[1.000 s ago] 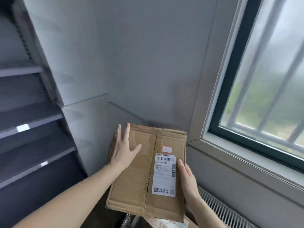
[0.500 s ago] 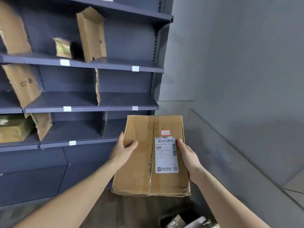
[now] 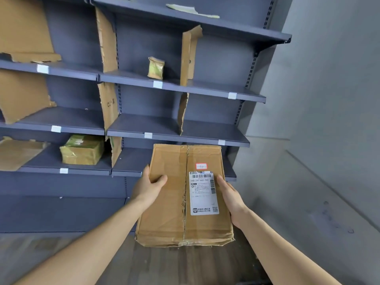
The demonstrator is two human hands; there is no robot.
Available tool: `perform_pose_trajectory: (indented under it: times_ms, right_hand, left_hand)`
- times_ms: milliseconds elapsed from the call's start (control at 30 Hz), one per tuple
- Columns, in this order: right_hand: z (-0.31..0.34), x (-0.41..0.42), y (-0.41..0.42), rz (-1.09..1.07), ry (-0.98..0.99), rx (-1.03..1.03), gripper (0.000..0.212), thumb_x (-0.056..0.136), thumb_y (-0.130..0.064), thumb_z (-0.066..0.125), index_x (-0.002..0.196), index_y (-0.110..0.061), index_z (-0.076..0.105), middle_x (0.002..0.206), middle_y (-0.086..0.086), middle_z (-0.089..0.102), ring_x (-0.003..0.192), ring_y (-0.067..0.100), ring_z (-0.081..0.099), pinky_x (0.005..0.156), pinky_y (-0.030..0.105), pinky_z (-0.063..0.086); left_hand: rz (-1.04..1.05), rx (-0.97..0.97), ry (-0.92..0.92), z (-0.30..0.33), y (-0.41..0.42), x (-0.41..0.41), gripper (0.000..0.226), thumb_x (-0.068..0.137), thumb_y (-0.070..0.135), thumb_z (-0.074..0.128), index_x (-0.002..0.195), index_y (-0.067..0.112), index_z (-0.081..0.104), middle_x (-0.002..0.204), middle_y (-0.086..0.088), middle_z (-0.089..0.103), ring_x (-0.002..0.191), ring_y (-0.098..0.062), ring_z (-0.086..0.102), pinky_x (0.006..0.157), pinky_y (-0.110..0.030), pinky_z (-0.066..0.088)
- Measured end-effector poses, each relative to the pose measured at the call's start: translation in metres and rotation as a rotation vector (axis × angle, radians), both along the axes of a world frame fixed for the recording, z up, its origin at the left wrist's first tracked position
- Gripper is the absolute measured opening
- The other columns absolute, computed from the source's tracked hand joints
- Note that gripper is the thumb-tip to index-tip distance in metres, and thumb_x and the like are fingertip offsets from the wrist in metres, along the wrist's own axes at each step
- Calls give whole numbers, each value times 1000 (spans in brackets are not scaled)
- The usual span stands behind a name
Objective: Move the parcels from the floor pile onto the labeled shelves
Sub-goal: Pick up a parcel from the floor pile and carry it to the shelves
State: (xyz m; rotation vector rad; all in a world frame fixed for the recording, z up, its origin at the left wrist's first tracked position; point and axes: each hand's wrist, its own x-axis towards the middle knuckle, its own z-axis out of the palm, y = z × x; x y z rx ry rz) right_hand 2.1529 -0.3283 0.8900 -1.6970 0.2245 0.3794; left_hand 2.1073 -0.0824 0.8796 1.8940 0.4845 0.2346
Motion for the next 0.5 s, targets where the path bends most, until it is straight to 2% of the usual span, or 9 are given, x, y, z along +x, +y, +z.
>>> perform_pose_trajectory:
  times_ms: [233, 300, 400, 500]
  right_hand:
    - [-14, 4, 52, 97, 54, -27, 71, 85, -74, 57, 143, -33, 51, 121, -2, 72, 111, 26, 68, 106, 54, 48]
    - [-13, 4, 66, 134, 59, -28, 66, 88, -71, 56, 143, -34, 51, 120, -2, 72, 110, 25, 68, 101, 51, 51]
    - [-14, 6, 81, 183, 65, -27, 59, 93, -66, 53, 143, -35, 49, 119, -4, 72, 107, 23, 69, 88, 43, 51]
    - [-18, 13, 89, 222, 76, -31, 53, 96, -62, 51, 141, -35, 49, 118, -4, 72, 105, 23, 69, 91, 44, 51]
  left_hand:
    - [94, -14, 70, -9, 48, -26, 78, 91, 50, 62, 155, 27, 22, 146, 3, 51, 130, -25, 51, 107, -41, 41]
    - [122, -14, 88, -11, 60, -30, 79, 90, 53, 62, 154, 27, 23, 145, 2, 52, 128, -26, 53, 106, -42, 43]
    - [169, -11, 114, -15, 73, -29, 75, 90, 52, 62, 150, 21, 30, 136, -1, 58, 119, -26, 58, 94, -37, 46]
    - [221, -20, 136, -17, 74, -22, 60, 91, 46, 64, 134, 12, 41, 119, -3, 64, 101, -25, 60, 82, -34, 44]
